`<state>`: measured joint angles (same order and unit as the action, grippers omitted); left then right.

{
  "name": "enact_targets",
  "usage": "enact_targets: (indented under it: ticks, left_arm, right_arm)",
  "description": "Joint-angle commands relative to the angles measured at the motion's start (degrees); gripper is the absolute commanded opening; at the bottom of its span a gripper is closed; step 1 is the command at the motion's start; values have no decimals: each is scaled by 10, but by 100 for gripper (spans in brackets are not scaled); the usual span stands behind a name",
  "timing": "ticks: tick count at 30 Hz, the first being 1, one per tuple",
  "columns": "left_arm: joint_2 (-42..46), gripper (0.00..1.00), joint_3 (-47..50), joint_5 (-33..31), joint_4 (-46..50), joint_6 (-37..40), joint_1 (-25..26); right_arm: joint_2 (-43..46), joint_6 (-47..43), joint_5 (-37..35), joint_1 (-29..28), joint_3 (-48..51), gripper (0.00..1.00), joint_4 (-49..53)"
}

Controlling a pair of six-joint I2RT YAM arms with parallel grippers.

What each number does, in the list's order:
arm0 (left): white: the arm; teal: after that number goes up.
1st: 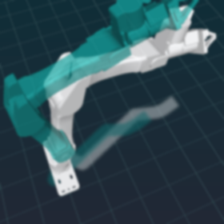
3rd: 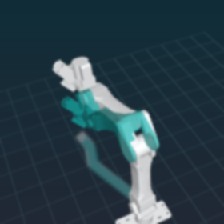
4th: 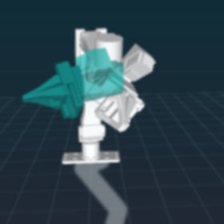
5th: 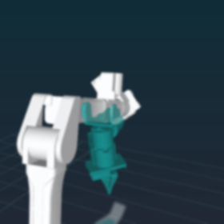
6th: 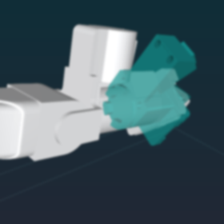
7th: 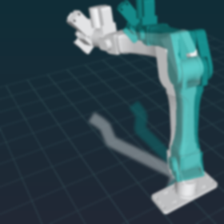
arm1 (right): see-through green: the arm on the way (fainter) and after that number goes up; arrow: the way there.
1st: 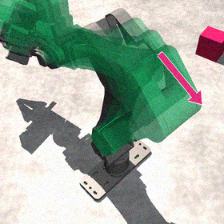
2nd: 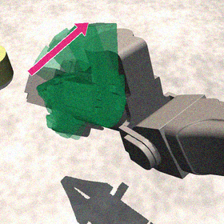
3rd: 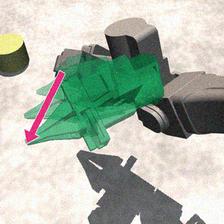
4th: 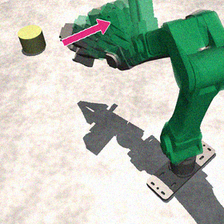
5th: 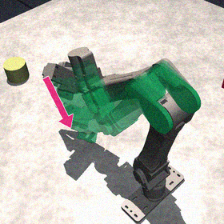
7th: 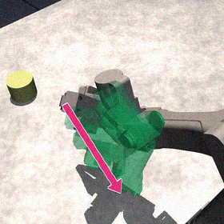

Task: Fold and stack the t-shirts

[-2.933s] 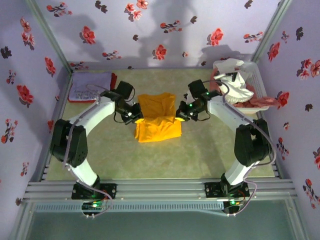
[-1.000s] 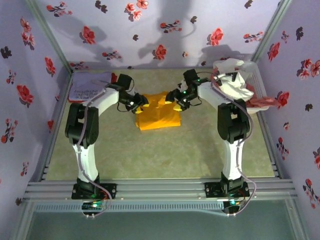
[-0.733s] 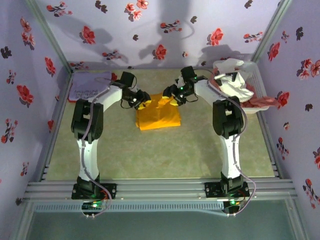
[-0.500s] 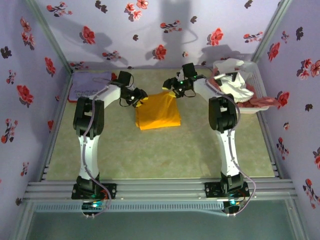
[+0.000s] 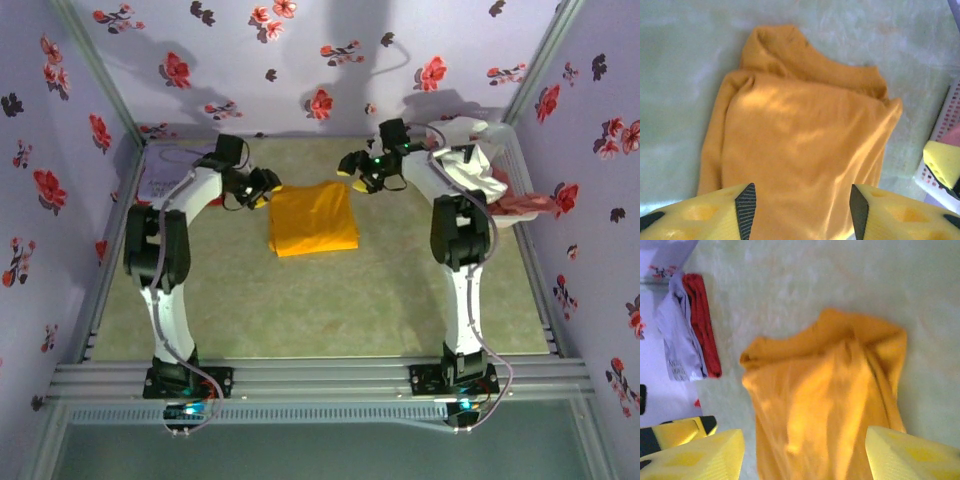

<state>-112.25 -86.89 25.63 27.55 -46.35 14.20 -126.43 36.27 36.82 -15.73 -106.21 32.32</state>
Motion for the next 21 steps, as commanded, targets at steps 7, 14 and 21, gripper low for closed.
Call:
enact_targets:
  ticks: [7,14,21]
  left_arm:
    - [52,56,149,-3,-33,17,16]
    - [16,56,158,1,-61,14,41]
    - [9,45,180,28,-128,-24,56]
  right_arm:
    - [93,-51,-40,-25,195,66,0]
    - [68,-64,-32,-41,195,67,2]
    - [53,-59,-15,-55,200,66,-7]
